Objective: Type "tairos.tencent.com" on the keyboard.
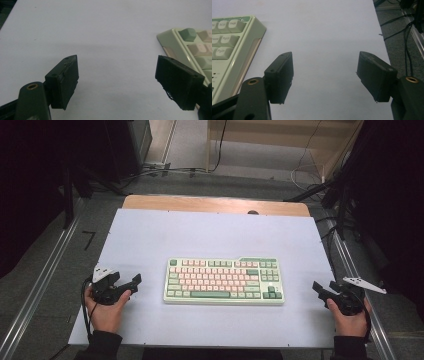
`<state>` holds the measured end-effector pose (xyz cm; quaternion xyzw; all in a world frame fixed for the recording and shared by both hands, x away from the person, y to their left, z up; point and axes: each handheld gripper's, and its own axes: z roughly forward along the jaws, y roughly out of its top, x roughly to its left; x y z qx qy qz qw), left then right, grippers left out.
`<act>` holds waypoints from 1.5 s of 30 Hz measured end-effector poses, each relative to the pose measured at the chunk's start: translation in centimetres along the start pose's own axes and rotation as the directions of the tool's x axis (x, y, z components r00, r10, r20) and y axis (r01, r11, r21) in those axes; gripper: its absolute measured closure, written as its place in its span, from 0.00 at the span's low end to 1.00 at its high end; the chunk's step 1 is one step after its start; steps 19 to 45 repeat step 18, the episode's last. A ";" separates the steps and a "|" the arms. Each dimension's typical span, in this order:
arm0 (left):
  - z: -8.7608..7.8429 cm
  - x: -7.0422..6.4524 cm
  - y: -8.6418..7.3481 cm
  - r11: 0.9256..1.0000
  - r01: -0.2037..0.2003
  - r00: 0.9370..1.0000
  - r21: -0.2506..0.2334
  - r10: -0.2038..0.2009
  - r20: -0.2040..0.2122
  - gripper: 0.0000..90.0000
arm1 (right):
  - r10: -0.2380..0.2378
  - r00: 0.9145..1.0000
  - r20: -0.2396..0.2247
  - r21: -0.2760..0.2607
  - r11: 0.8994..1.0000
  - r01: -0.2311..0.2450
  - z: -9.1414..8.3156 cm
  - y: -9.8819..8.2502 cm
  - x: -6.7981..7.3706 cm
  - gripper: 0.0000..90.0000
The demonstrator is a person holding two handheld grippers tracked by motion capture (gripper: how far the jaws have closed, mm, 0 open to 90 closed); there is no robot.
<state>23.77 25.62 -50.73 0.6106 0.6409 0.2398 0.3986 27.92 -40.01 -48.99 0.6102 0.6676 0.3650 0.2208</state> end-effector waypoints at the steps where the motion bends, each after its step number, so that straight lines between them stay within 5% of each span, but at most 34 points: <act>1: 0.0 0.2 0.0 1.000 0.000 1.000 0.001 0.000 -0.007 0.22 | -0.007 1.000 0.003 -0.003 1.000 0.007 0.1 0.0 -0.1 0.31; 13: 0.6 1.2 -0.3 0.999 -0.032 0.998 0.042 0.034 -0.060 0.20 | -0.038 0.999 0.006 0.016 0.999 0.037 0.6 0.0 0.8 0.29; 45: 0.7 1.0 -0.3 0.998 -0.042 0.998 0.052 0.045 -0.052 0.19 | -0.036 0.999 0.003 0.017 0.999 0.036 0.8 -0.1 1.0 0.26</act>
